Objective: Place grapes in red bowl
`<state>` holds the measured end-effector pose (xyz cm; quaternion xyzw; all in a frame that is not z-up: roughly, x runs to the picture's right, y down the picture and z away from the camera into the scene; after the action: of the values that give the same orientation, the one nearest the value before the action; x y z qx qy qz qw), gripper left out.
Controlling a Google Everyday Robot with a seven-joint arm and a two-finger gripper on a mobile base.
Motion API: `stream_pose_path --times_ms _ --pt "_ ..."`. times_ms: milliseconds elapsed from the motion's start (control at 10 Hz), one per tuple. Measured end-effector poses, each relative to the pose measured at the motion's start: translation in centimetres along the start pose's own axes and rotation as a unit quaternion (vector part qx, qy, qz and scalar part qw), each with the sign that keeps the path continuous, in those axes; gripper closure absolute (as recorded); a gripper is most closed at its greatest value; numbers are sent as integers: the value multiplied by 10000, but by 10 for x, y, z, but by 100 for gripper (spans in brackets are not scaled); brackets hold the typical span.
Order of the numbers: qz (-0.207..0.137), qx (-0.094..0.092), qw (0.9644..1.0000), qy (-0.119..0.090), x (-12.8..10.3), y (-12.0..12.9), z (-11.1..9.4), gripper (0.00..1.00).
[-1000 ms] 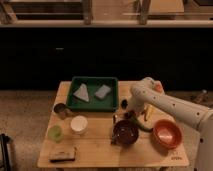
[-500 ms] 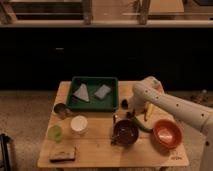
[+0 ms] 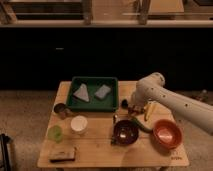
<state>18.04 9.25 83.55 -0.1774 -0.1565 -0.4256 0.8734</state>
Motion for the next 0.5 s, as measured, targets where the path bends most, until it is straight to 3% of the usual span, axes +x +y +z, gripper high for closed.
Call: stream_pose_path --times_ms 500 --pt "5 285 9991 308 7 -12 -41 100"
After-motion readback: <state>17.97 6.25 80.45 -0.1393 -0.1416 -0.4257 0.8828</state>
